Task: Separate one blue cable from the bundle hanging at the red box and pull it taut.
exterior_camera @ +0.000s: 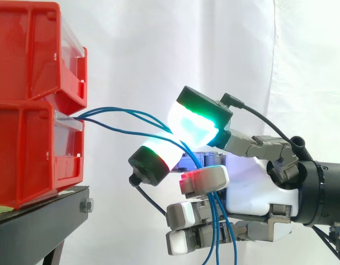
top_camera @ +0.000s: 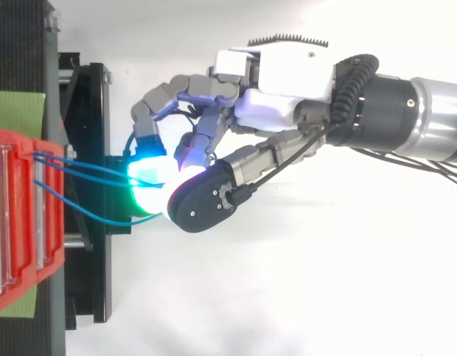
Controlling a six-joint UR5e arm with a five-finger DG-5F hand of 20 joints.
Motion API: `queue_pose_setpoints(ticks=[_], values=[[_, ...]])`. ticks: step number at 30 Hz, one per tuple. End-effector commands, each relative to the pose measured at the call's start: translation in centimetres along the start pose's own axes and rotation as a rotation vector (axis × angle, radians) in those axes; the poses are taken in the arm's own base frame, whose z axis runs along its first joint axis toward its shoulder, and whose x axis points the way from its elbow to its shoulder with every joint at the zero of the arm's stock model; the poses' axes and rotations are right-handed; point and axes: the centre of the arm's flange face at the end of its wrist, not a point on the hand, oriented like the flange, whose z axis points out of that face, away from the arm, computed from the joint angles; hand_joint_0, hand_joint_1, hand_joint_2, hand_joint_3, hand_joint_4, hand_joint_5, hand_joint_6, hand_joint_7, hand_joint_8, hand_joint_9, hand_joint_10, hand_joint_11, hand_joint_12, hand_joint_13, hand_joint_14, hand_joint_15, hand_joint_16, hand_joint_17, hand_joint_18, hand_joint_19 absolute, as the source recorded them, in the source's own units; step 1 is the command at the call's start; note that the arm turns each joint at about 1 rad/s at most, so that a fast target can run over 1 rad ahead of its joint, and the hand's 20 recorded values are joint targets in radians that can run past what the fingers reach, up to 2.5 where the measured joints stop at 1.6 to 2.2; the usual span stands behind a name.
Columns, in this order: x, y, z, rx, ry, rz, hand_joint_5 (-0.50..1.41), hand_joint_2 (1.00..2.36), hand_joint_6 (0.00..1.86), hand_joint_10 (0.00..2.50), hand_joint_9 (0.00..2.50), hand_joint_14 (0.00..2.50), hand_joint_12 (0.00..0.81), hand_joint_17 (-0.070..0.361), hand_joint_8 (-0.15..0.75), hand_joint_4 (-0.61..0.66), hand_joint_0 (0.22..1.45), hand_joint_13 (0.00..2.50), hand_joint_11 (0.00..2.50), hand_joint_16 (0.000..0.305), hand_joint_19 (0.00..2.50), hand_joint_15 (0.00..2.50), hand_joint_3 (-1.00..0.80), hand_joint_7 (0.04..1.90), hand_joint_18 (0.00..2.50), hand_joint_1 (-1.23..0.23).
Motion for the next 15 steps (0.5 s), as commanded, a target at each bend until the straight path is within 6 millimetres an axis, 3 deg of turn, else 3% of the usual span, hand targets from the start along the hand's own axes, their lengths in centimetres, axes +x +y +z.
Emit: queue_pose_setpoints(ticks=[1,4,9,15], values=[[0.04,0.00,0.01,-0.001,0.001,0.000,-0.16,1.02,0.94,0.01,1.23,0.02,0.364,0.100,0.300,-0.03,0.68,0.96,1.23,0.044,0.67,0.79,-0.24,1.03,0.70,-0.84],[-0.07,-0.01,-0.03,0.002,0.000,0.000,-0.17,1.00,0.93,0.01,1.21,0.02,0.359,0.099,0.297,-0.01,0.73,0.94,1.23,0.044,0.65,0.78,-0.50,0.95,0.69,-0.87],[-0.40,0.07,-0.13,0.009,-0.002,-0.002,-0.15,1.00,0.90,0.01,1.22,0.02,0.352,0.097,0.298,0.02,0.68,0.92,1.23,0.043,0.64,0.77,-0.50,1.03,0.67,-0.89],[-0.75,-0.23,-0.53,0.046,-0.001,-0.005,-0.13,1.00,0.89,0.01,1.27,0.02,0.378,0.108,0.333,0.07,0.49,0.94,1.21,0.048,0.64,0.76,-0.50,1.02,0.70,-0.86]])
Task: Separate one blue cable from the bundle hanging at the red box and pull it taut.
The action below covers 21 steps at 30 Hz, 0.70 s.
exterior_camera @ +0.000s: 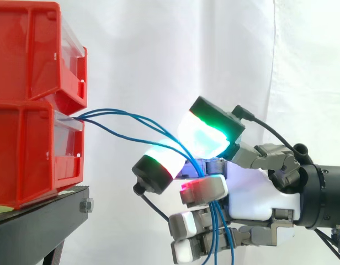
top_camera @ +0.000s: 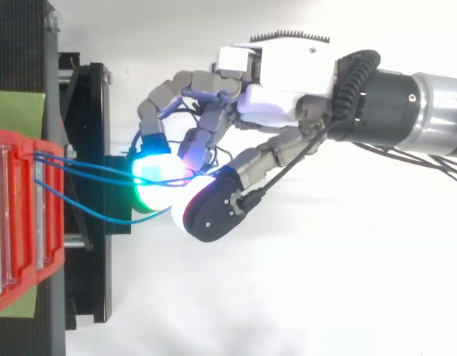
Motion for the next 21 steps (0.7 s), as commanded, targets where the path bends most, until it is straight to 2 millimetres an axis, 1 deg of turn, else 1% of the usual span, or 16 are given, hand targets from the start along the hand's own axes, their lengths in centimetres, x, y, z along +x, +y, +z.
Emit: queue_pose_setpoints(ticks=[1,5,11,14,17,18,21], values=[[-0.1,-0.1,-0.2,0.018,0.002,-0.001,-0.12,1.00,0.89,0.01,1.28,0.02,0.391,0.113,0.348,0.07,0.46,0.96,1.18,0.050,0.64,0.74,-0.50,1.01,0.72,-0.80],[-0.4,0.2,-0.2,0.033,0.011,-0.002,-0.12,1.00,0.88,0.01,1.30,0.02,0.389,0.112,0.346,0.07,0.48,0.96,1.15,0.050,0.64,0.75,-0.50,0.99,0.71,-0.68],[-0.5,0.9,-0.1,0.066,0.025,-0.003,-0.13,1.00,0.87,0.01,1.31,0.02,0.373,0.104,0.314,0.03,0.53,0.95,1.16,0.046,0.66,0.75,-0.50,1.02,0.69,-0.64],[-0.6,1.1,-0.1,0.081,0.021,-0.004,-0.13,1.00,0.86,0.02,1.31,0.02,0.361,0.099,0.297,0.02,0.59,0.95,1.18,0.044,0.68,0.76,-0.50,1.06,0.68,-0.65],[-0.7,1.2,-0.1,0.087,0.019,-0.003,-0.13,1.00,0.86,0.02,1.31,0.02,0.361,0.098,0.296,0.01,0.61,0.95,1.19,0.044,0.68,0.77,-0.48,1.09,0.68,-0.68],[-0.6,1.6,-0.2,0.087,0.019,-0.005,-0.13,1.00,0.86,0.02,1.31,0.02,0.362,0.098,0.294,0.01,0.61,0.95,1.19,0.044,0.68,0.78,-0.48,1.09,0.68,-0.68],[-0.7,2.1,-0.3,0.086,0.017,-0.008,-0.14,1.00,0.88,0.02,1.30,0.02,0.363,0.099,0.299,0.02,0.61,0.95,1.18,0.044,0.67,0.78,-0.45,1.04,0.68,-0.71]])
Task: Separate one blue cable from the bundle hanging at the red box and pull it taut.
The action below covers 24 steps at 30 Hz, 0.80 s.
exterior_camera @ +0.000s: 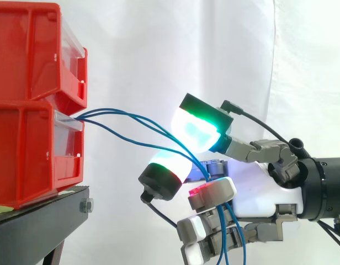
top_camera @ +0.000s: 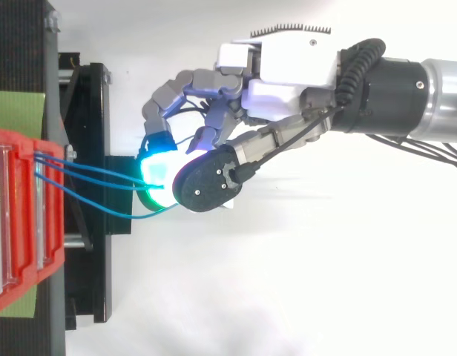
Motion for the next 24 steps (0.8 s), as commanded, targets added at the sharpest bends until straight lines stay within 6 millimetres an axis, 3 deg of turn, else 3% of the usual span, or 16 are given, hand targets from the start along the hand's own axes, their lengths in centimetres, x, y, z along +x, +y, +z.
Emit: queue_pose_setpoints(ticks=[1,7,24], values=[[0.0,0.6,-0.2,0.003,-0.001,-0.007,-0.14,1.00,0.88,0.02,1.29,0.02,0.364,0.099,0.305,0.03,0.61,0.95,1.20,0.044,0.68,0.77,-0.47,1.03,0.67,-0.71],[0.1,1.5,-0.3,0.001,-0.004,-0.023,-0.15,1.00,0.88,0.01,1.29,0.02,0.384,0.108,0.325,0.06,0.52,0.97,1.19,0.048,0.67,0.76,-0.50,0.96,0.71,-0.69],[0.3,2.6,-0.6,0.013,-0.007,-0.036,-0.16,1.00,0.86,0.01,1.29,0.02,0.391,0.115,0.338,0.07,0.49,0.99,1.20,0.051,0.66,0.77,-0.50,0.90,0.73,-0.72]])
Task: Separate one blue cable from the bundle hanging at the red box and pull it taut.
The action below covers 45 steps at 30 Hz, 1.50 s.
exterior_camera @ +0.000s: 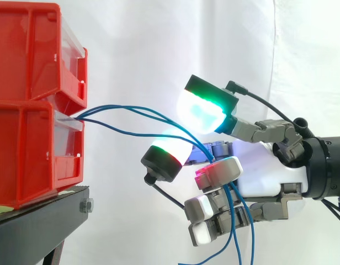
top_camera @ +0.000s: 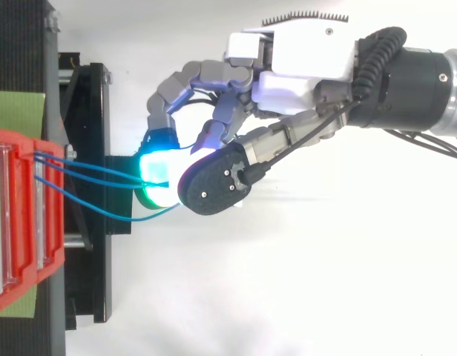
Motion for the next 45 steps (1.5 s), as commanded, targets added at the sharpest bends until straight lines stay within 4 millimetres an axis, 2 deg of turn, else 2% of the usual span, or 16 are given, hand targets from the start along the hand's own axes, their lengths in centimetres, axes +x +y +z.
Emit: queue_pose_setpoints(ticks=[1,6,9,12,14,16,21,22,28,31,34,35,41,45], values=[[0.06,0.17,0.08,-0.002,-0.002,-0.001,-0.16,1.00,0.86,0.01,1.30,0.02,0.394,0.116,0.334,0.08,0.49,0.99,1.20,0.052,0.65,0.76,-0.50,0.90,0.73,-0.72],[0.43,0.14,0.13,-0.003,0.004,-0.004,-0.16,1.00,0.86,0.01,1.29,0.02,0.387,0.114,0.327,0.07,0.50,0.99,1.22,0.051,0.66,0.77,-0.50,0.89,0.72,-0.75],[0.42,0.09,0.12,-0.003,0.004,-0.006,-0.16,1.00,0.87,0.01,1.28,0.02,0.367,0.104,0.304,0.04,0.59,0.98,1.22,0.046,0.68,0.78,-0.50,0.94,0.69,-0.75],[0.53,0.13,0.15,-0.003,0.004,-0.006,-0.16,1.01,0.88,0.01,1.28,0.02,0.365,0.103,0.301,0.01,0.64,0.98,1.23,0.046,0.68,0.77,-0.39,0.98,0.69,-0.77],[0.42,0.07,0.10,-0.001,0.004,-0.006,-0.17,1.02,0.89,0.01,1.27,0.02,0.364,0.102,0.302,-0.02,0.67,0.98,1.24,0.045,0.67,0.78,-0.30,1.08,0.69,-0.81],[0.53,0.13,0.15,-0.003,0.004,-0.005,-0.17,1.02,0.91,0.01,1.26,0.02,0.363,0.101,0.299,-0.03,0.69,0.98,1.25,0.045,0.66,0.78,-0.28,1.09,0.70,-0.82],[0.55,0.13,0.15,-0.003,0.006,-0.005,-0.18,1.01,0.94,0.01,1.25,0.02,0.353,0.099,0.294,-0.07,0.76,0.97,1.27,0.044,0.65,0.78,-0.40,1.00,0.69,-0.87],[0.53,0.13,0.15,-0.003,0.004,-0.003,-0.18,1.00,0.94,0.01,1.25,0.02,0.351,0.099,0.295,-0.08,0.78,0.97,1.26,0.044,0.64,0.77,-0.49,0.95,0.69,-0.87],[0.56,0.25,0.13,-0.004,0.006,-0.001,-0.16,1.00,0.92,0.01,1.26,0.02,0.344,0.097,0.295,-0.03,0.72,0.96,1.26,0.043,0.63,0.77,-0.50,1.01,0.69,-0.90],[0.34,0.14,0.11,-0.001,0.006,0.000,-0.13,1.00,0.91,0.01,1.28,0.02,0.344,0.096,0.303,0.04,0.62,0.96,1.26,0.043,0.64,0.78,-0.50,1.07,0.68,-0.92],[0.23,0.15,0.10,-0.001,0.004,0.002,-0.12,1.00,0.91,0.01,1.31,0.02,0.354,0.100,0.313,0.05,0.55,0.97,1.27,0.044,0.65,0.77,-0.50,1.06,0.69,-0.92],[0.23,0.25,0.07,-0.001,0.004,0.002,-0.12,1.00,0.91,0.01,1.32,0.02,0.366,0.104,0.329,0.05,0.51,0.99,1.25,0.046,0.64,0.77,-0.50,1.04,0.71,-0.87],[0.08,0.02,-0.10,0.018,0.000,0.003,-0.12,1.00,0.90,0.01,1.34,0.02,0.380,0.108,0.344,0.06,0.49,1.01,1.24,0.048,0.65,0.76,-0.50,1.01,0.73,-0.74],[0.08,0.02,-0.10,0.018,0.000,0.003,-0.12,1.00,0.89,0.02,1.33,0.02,0.358,0.097,0.316,0.04,0.59,0.99,1.23,0.043,0.67,0.77,-0.50,1.06,0.70,-0.69]])
